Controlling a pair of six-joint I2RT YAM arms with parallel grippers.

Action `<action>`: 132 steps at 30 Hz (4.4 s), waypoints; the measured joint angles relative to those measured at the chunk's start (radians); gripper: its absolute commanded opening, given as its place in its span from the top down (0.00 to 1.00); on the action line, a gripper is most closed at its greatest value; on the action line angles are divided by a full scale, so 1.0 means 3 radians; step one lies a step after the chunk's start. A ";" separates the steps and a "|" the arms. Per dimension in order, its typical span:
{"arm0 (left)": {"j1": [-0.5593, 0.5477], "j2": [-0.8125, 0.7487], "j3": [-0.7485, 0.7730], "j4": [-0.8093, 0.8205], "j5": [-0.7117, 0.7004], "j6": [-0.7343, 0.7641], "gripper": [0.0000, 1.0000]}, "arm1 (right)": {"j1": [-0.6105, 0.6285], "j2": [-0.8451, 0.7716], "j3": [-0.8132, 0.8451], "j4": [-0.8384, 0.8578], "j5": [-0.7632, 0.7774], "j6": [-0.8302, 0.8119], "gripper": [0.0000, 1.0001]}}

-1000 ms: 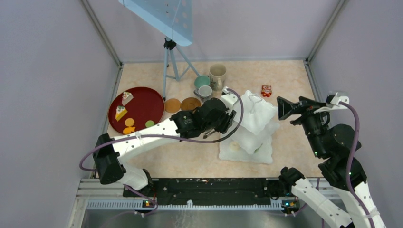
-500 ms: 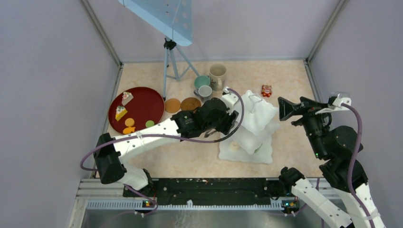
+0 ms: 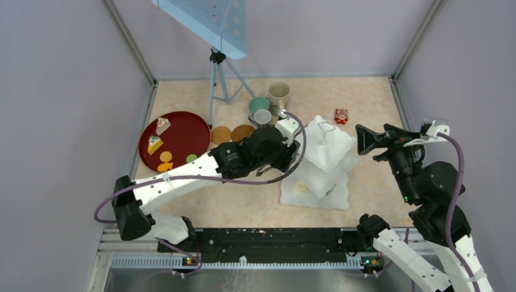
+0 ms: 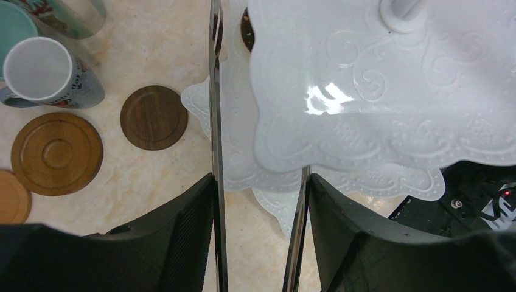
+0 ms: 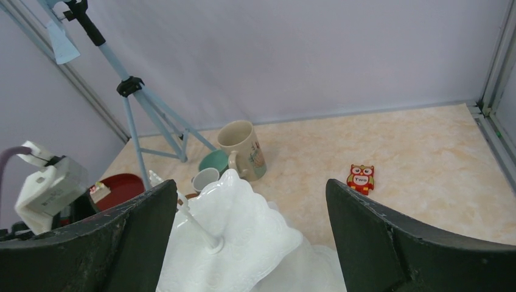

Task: Serve the afternoon tea

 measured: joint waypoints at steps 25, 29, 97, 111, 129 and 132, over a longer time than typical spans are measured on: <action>0.0141 -0.1181 -0.0371 -0.1198 -0.0863 -0.0398 0.44 | 0.0000 -0.0020 -0.0156 0.0090 -0.0083 -0.0056 0.10; 0.0406 -0.1251 -0.0298 -0.1474 -0.1077 -0.0450 0.47 | 0.0000 -0.0052 -0.0173 0.0098 -0.0099 -0.0092 0.10; 0.4364 0.0483 0.0097 -0.1465 -0.1048 0.0317 0.55 | 0.1052 -0.0263 -0.0566 0.0177 0.0404 -0.0701 0.07; 0.4356 0.0463 0.0070 -0.1549 -0.0359 0.0247 0.57 | 0.1072 -0.0263 -0.0566 0.0179 0.0404 -0.0699 0.07; 0.4320 -0.0312 -0.0001 -0.1686 0.0047 0.0095 0.54 | 0.1072 -0.0262 -0.0567 0.0212 0.0383 -0.0698 0.06; 0.4320 -0.0515 -0.0062 -0.1629 0.0074 0.0085 0.54 | 0.1072 -0.0259 -0.0567 0.0223 0.0375 -0.0697 0.07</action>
